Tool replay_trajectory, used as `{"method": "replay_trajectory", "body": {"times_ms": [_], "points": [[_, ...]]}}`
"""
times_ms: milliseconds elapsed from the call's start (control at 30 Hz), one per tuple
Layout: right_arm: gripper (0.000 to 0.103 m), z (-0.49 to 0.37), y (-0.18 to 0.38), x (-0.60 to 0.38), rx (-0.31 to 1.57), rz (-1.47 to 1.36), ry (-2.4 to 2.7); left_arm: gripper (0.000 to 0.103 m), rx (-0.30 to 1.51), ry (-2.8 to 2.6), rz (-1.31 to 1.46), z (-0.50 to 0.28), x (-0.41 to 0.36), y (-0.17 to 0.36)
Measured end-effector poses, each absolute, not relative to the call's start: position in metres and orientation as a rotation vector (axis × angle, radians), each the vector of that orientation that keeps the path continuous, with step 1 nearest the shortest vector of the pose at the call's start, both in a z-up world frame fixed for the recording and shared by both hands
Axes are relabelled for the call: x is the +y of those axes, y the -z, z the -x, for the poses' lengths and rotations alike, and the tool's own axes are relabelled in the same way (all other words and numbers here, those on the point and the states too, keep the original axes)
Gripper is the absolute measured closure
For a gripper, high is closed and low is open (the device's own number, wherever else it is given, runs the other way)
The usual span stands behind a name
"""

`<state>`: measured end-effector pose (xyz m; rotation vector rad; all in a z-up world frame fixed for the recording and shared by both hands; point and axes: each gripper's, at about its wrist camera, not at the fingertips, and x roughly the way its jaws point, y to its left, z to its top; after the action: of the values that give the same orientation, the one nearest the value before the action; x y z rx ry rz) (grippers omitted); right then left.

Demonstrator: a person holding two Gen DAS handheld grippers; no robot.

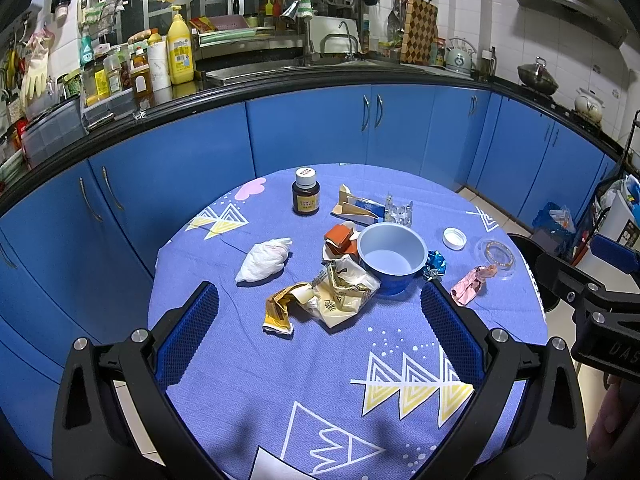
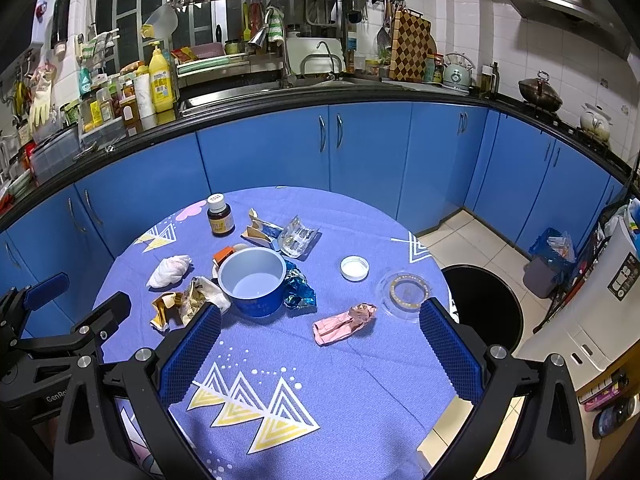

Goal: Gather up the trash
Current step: 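Reach the left tool to the yellow wrapper while the right tool reaches the pink wrapper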

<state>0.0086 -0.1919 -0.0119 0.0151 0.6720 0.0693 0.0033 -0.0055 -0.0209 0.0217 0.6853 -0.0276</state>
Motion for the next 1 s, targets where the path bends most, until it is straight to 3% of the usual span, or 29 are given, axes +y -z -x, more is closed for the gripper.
{"method": "replay_trajectory", "body": {"times_ms": [600,1000], "points": [[0.006,-0.038,0.051,-0.186,0.754,-0.012,-0.09,0.003,0.762,0.062,0.028,-0.024,0.002,0.048],[0.006,-0.087,0.112,-0.191,0.906,-0.07,-0.096,0.003,0.974,0.075,0.088,-0.065,0.023,0.103]]}}
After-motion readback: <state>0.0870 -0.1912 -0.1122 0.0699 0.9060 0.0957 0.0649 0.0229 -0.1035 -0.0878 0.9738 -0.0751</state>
